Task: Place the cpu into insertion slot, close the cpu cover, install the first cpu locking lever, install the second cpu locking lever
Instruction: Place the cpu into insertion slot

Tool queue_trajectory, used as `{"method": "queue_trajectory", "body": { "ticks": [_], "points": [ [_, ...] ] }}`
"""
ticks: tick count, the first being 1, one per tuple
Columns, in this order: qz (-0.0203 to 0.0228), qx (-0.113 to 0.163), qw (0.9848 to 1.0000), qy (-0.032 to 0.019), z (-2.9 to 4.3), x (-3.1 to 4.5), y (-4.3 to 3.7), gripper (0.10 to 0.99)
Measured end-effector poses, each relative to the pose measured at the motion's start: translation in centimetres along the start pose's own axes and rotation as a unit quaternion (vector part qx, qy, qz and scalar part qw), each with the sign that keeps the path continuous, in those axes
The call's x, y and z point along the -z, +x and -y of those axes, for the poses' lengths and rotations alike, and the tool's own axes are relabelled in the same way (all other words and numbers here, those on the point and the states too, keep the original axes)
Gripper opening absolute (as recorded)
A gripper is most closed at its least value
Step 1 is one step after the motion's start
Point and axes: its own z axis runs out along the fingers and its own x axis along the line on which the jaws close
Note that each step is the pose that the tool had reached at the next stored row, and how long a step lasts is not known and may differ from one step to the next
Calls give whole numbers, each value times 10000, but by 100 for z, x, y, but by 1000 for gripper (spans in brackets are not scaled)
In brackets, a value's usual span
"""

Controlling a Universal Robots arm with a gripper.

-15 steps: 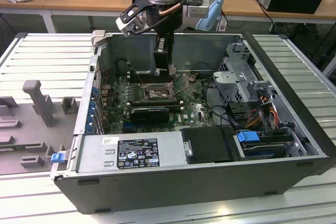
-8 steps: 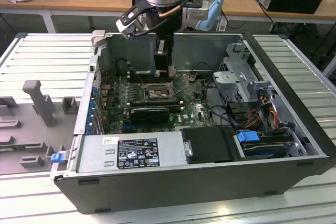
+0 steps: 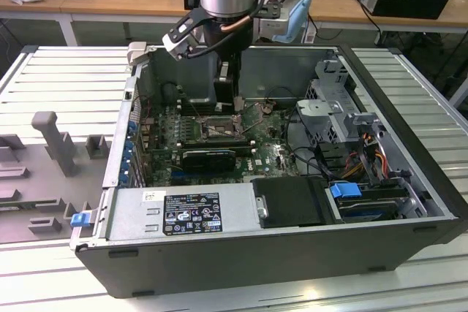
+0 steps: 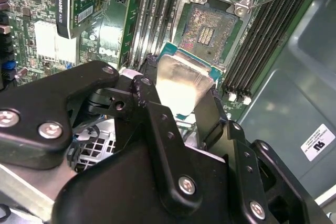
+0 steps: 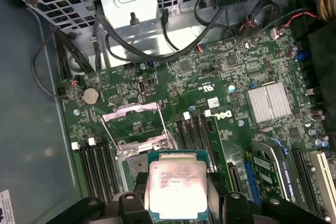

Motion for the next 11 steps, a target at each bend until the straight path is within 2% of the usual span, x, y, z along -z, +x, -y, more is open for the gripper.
{"method": "queue_trajectory", "body": {
  "ticks": [8, 11],
  "points": [
    [0, 1, 10000, 0, 13, -66, -3, 529],
    [0, 2, 10000, 0, 23, -128, -5, 529]
  ]
}}
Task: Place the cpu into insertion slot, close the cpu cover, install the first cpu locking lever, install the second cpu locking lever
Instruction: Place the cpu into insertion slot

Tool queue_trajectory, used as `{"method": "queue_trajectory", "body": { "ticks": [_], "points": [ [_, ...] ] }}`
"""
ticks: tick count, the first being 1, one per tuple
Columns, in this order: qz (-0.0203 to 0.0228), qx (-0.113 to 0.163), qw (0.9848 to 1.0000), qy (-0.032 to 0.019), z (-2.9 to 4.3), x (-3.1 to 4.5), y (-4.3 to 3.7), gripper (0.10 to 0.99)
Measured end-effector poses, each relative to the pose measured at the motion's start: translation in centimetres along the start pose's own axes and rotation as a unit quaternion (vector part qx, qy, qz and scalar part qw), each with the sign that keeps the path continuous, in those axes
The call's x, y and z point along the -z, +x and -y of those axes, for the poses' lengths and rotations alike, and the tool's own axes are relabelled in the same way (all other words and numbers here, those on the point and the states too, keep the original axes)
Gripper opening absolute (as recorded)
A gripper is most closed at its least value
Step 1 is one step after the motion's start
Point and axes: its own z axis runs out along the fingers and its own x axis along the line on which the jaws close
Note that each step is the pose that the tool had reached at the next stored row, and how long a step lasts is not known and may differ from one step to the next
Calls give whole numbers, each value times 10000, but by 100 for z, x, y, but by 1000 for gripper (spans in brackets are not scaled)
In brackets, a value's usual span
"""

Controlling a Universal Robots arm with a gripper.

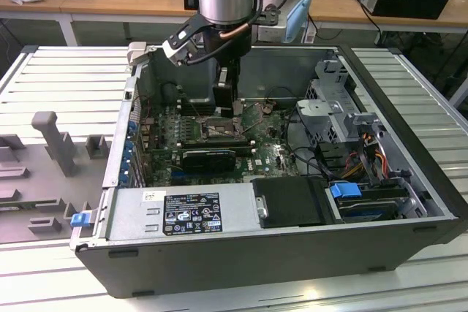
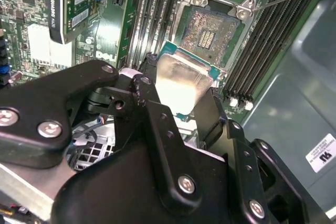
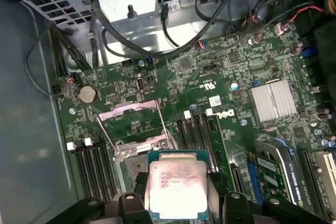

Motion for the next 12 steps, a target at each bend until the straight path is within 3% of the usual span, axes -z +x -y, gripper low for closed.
{"method": "queue_trajectory", "body": {
  "ticks": [10, 12],
  "points": [
    [2, 156, 9999, 21, 22, -195, 0, 529],
    [-16, 363, 9993, 23, 26, -224, 1, 529]
  ]
}}
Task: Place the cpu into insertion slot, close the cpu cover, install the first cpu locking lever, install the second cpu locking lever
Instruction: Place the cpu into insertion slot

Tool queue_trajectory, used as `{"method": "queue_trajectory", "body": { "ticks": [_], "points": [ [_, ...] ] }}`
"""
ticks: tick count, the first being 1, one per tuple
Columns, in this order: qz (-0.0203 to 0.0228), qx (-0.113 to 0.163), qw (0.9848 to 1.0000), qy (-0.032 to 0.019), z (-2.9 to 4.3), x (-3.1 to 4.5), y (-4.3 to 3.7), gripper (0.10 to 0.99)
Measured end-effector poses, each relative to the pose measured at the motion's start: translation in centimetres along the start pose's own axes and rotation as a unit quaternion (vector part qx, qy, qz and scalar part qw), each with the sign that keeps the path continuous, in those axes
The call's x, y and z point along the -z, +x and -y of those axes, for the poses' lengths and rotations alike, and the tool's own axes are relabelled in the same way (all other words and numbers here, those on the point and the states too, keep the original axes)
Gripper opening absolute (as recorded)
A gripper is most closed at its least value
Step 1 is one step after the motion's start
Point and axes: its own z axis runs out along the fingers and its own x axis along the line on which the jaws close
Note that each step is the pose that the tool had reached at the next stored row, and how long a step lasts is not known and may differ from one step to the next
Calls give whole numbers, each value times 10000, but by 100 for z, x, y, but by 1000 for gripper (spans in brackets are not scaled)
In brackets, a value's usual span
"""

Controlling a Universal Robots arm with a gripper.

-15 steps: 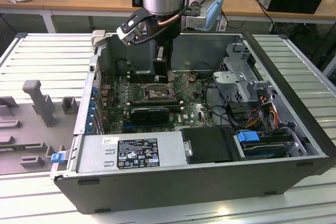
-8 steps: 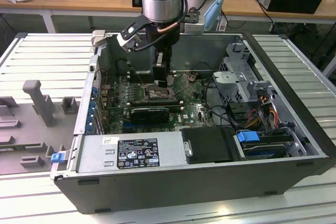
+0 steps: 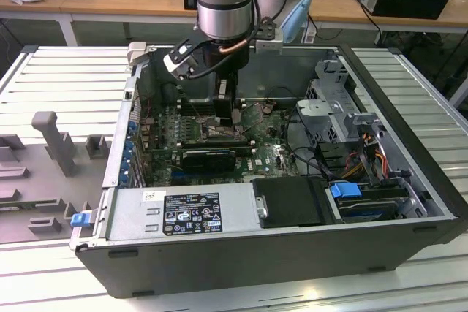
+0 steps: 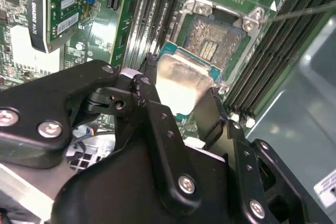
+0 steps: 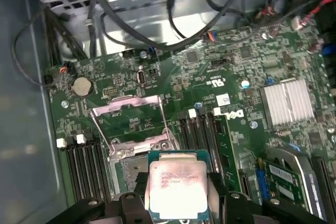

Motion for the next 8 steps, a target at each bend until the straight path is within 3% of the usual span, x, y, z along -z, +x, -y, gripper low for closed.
{"method": "queue_trajectory", "body": {
  "ticks": [2, 5, 8],
  "points": [
    [-25, 298, 9996, 3, 4, -48, 0, 529],
    [-69, 749, 9972, 5, 22, -144, 9, 529],
    [-75, 797, 9968, 1, 122, -254, 131, 529]
  ]
}}
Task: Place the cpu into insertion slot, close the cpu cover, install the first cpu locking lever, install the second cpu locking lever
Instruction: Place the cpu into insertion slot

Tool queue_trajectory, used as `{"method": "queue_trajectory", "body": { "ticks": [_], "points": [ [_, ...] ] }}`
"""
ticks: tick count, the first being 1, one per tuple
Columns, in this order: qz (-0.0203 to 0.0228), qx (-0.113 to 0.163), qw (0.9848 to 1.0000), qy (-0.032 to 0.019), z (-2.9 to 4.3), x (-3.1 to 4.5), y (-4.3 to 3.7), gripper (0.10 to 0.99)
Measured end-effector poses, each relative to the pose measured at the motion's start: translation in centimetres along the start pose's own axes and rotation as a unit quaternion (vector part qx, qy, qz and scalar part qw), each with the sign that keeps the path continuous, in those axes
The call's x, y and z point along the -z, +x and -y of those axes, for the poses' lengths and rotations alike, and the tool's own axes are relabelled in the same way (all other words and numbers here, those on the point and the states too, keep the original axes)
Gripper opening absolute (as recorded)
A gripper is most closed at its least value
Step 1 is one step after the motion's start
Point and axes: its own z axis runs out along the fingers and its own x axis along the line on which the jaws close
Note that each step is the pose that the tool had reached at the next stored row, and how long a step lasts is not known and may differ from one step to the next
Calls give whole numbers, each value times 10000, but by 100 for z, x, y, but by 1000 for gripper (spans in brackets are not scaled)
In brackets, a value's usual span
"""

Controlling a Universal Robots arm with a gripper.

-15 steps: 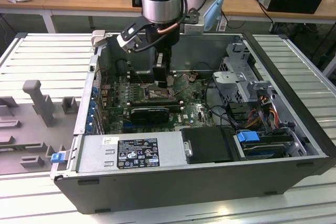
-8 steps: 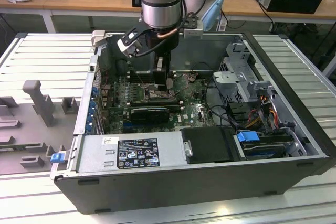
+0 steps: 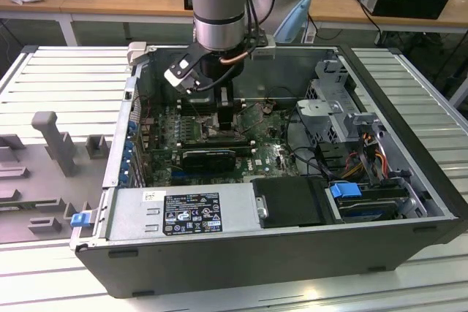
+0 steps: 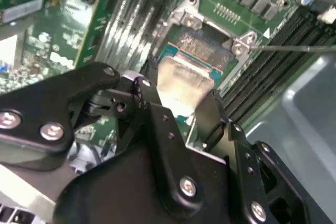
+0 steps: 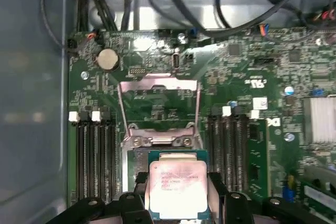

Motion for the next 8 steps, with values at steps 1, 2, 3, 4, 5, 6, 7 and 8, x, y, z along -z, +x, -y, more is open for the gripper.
{"method": "queue_trajectory", "body": {
  "ticks": [1, 2, 3, 4, 5, 6, 7, 8],
  "points": [
    [-3, 49, 10000, 1, 27, -42, 6, 529],
    [-6, 88, 10000, 2, 39, -90, 21, 529],
    [-9, 92, 10000, 2, 44, -140, 40, 529],
    [-12, 93, 10000, 2, 45, -162, 45, 529],
    [-14, 93, 10000, 2, 46, -174, 46, 529],
    [-14, 93, 10000, 2, 48, -187, 47, 529],
    [-14, 91, 10000, 2, 50, -201, 49, 529],
    [-14, 89, 10000, 2, 52, -219, 67, 529]
  ]
}}
